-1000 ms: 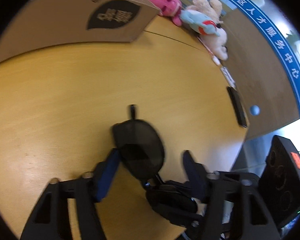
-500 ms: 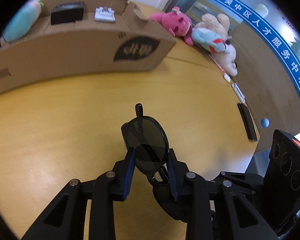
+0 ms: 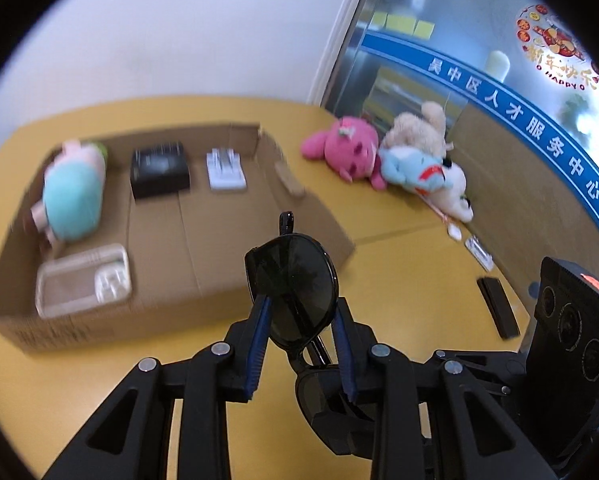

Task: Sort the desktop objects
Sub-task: 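Carry the sunglasses with the right gripper over the box and lower them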

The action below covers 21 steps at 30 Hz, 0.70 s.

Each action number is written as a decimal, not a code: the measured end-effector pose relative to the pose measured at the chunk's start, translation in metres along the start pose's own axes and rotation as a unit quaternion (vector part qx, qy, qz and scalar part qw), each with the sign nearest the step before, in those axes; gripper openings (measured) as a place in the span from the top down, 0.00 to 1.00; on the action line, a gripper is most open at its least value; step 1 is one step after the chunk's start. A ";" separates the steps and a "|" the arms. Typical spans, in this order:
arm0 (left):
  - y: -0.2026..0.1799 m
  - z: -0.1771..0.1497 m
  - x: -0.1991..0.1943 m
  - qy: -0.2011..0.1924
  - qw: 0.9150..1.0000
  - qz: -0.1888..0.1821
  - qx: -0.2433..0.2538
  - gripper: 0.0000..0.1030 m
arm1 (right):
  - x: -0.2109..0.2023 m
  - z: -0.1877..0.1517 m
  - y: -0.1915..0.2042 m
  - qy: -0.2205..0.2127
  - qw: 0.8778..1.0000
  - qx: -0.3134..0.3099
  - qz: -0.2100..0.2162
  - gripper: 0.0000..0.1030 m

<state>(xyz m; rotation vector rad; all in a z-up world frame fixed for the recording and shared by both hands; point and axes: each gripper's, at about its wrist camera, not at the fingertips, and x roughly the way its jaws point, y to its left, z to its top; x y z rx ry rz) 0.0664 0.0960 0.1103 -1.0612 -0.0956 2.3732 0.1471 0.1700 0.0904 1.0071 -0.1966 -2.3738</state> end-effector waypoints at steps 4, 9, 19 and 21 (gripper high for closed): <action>0.013 0.032 0.004 -0.013 1.000 0.007 0.006 0.71 | 0.011 0.036 -0.005 -0.012 1.000 -0.004 0.006 0.72; 0.024 0.067 0.019 -0.019 1.000 0.010 0.019 0.71 | 0.031 0.074 -0.020 -0.018 1.000 0.000 0.005 0.72; 0.063 0.126 0.111 0.040 0.999 -0.024 -0.010 0.71 | 0.096 0.126 -0.098 0.015 0.999 0.049 -0.007 0.72; 0.070 0.129 0.129 0.053 0.998 -0.027 -0.017 0.71 | 0.114 0.130 -0.116 0.030 0.998 0.063 -0.009 0.72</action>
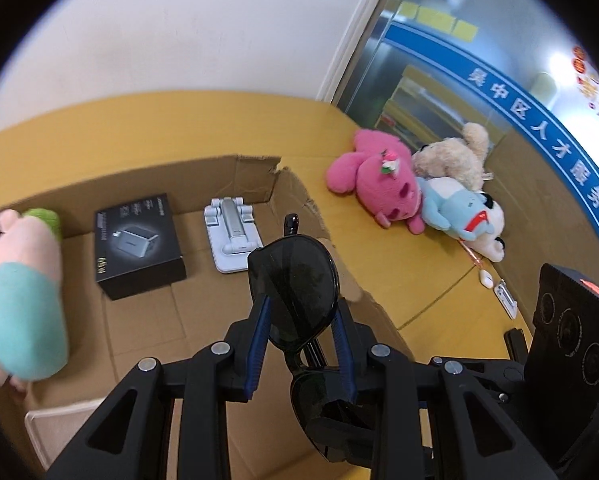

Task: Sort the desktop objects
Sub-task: 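Carry the sunglasses with the right gripper over the box and lower them, then open the right gripper to release the sunglasses in the box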

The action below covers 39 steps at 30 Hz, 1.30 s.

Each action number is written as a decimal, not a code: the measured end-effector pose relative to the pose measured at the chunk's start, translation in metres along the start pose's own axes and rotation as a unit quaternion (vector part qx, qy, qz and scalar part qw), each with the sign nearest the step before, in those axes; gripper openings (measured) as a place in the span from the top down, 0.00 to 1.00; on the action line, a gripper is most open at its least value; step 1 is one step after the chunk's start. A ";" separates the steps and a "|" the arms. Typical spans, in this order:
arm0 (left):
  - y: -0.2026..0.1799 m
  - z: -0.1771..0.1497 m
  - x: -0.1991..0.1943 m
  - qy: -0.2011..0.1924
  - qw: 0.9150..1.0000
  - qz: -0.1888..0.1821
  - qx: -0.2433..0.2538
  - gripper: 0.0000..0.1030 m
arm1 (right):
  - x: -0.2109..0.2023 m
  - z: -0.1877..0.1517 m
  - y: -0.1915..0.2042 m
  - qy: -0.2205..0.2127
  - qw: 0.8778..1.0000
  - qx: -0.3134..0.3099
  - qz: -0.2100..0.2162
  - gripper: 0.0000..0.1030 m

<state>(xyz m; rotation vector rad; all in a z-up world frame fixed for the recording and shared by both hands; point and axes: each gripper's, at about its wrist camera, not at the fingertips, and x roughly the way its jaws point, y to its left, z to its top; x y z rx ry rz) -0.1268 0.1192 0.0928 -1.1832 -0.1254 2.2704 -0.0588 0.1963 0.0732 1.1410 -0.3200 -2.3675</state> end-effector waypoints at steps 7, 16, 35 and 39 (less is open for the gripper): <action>0.031 0.003 0.065 0.074 0.995 -0.017 -0.061 0.72 | 0.053 0.000 -0.039 0.061 0.997 0.034 -0.015 0.72; 0.043 -0.012 0.117 0.148 0.981 -0.024 -0.120 0.76 | 0.088 -0.002 -0.058 0.154 0.985 0.063 -0.054 0.90; 0.021 -0.057 -0.094 -0.118 0.987 0.111 -0.011 0.27 | -0.034 -0.037 0.021 -0.078 0.986 -0.070 -0.132 0.00; 0.029 -0.107 -0.132 -0.182 0.962 0.204 0.015 0.22 | -0.020 -0.063 0.046 -0.106 0.981 -0.083 -0.138 0.00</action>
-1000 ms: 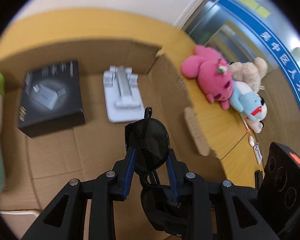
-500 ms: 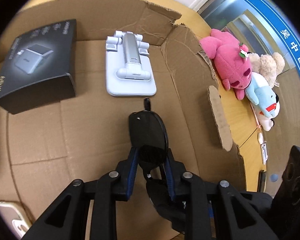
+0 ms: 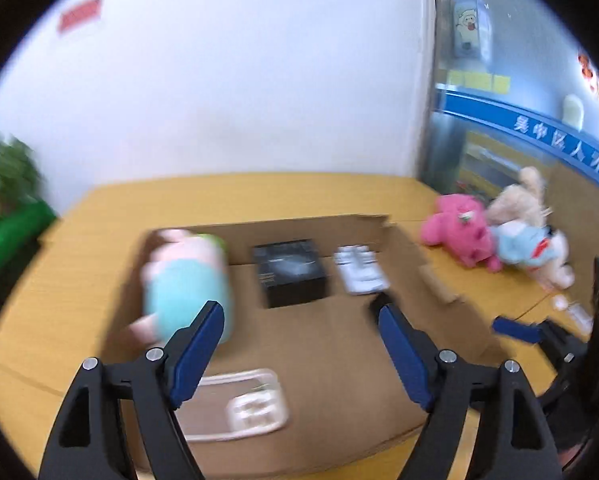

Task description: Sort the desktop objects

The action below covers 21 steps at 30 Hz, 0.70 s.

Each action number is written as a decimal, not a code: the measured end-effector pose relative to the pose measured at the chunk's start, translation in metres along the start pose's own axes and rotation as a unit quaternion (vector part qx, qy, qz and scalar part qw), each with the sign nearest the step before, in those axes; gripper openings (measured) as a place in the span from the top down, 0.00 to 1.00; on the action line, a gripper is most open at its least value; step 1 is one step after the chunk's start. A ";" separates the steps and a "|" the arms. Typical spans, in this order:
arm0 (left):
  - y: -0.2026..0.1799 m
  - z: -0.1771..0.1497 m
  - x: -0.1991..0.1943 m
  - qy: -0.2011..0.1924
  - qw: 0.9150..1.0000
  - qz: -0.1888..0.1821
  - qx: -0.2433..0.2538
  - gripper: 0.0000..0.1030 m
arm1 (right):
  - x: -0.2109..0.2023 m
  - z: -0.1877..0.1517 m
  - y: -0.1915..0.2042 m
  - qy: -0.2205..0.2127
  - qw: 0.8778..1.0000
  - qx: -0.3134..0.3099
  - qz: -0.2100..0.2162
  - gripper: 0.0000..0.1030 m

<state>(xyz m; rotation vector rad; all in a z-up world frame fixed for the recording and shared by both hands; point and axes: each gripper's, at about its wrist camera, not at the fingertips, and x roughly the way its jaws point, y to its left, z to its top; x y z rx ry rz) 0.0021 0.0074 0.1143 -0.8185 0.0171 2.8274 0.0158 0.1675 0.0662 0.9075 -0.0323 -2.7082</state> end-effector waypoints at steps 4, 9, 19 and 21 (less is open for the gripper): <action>0.017 -0.039 0.000 0.003 0.998 0.060 0.009 0.22 | 0.014 -0.018 0.018 -0.012 1.000 0.002 -0.028 0.00; 0.035 -0.070 0.014 0.016 0.995 0.101 -0.004 0.22 | 0.023 -0.029 0.006 -0.027 0.996 0.039 -0.073 0.00; 0.042 -0.099 0.029 -0.024 0.992 0.119 -0.019 0.22 | 0.029 -0.047 0.015 -0.065 0.994 0.006 -0.091 0.00; 0.041 -0.100 0.028 -0.035 0.992 0.121 -0.018 0.21 | 0.029 -0.049 0.015 -0.077 0.993 0.001 -0.090 0.00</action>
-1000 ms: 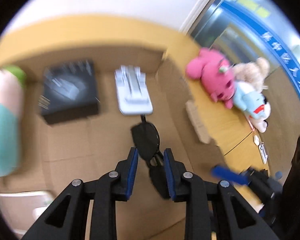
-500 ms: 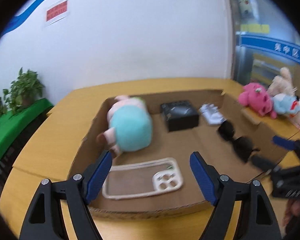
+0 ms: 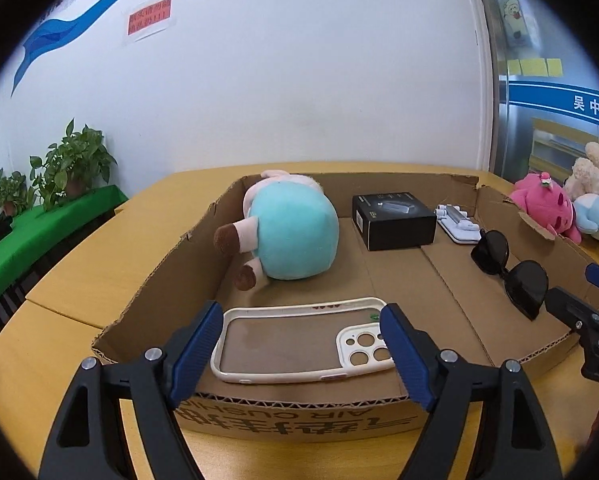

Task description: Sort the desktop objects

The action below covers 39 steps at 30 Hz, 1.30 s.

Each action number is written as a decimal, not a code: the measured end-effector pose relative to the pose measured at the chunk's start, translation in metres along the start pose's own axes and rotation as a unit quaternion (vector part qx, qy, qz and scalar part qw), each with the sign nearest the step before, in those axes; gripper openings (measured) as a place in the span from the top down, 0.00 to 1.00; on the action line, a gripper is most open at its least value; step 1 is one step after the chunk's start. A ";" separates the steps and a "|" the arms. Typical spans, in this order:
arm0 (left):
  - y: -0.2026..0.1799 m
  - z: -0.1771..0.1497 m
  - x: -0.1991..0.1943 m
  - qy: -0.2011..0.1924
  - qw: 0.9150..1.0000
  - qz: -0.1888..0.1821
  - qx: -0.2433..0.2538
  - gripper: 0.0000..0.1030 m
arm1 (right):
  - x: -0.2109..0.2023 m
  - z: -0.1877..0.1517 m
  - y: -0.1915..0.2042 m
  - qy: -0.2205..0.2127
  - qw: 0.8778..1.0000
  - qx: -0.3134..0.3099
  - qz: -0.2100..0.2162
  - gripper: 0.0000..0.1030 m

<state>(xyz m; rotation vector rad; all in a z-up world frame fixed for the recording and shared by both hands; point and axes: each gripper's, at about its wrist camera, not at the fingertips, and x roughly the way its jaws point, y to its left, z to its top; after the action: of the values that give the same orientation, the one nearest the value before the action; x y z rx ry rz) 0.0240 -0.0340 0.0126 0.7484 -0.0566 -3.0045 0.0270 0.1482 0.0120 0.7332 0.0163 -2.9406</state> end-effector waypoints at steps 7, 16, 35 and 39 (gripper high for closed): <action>0.001 -0.004 0.000 -0.018 1.000 0.003 -0.002 0.19 | 0.002 -0.001 0.000 -0.007 1.000 -0.001 0.001 0.00; 0.001 -0.003 0.001 -0.016 1.000 0.002 0.000 0.17 | 0.003 -0.003 0.001 -0.005 1.000 0.000 0.001 0.00; 0.001 -0.003 0.001 -0.015 1.000 0.001 0.000 0.16 | 0.003 -0.003 0.000 -0.005 1.000 0.000 0.001 0.00; 0.002 -0.003 0.002 -0.016 1.000 0.000 0.000 0.16 | 0.003 -0.002 -0.001 -0.005 1.000 0.000 0.001 0.00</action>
<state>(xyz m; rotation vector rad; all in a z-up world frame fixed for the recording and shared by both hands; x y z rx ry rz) 0.0238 -0.0361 0.0094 0.7017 -0.0583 -3.0159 0.0255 0.1485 0.0085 0.7173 0.0138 -2.9434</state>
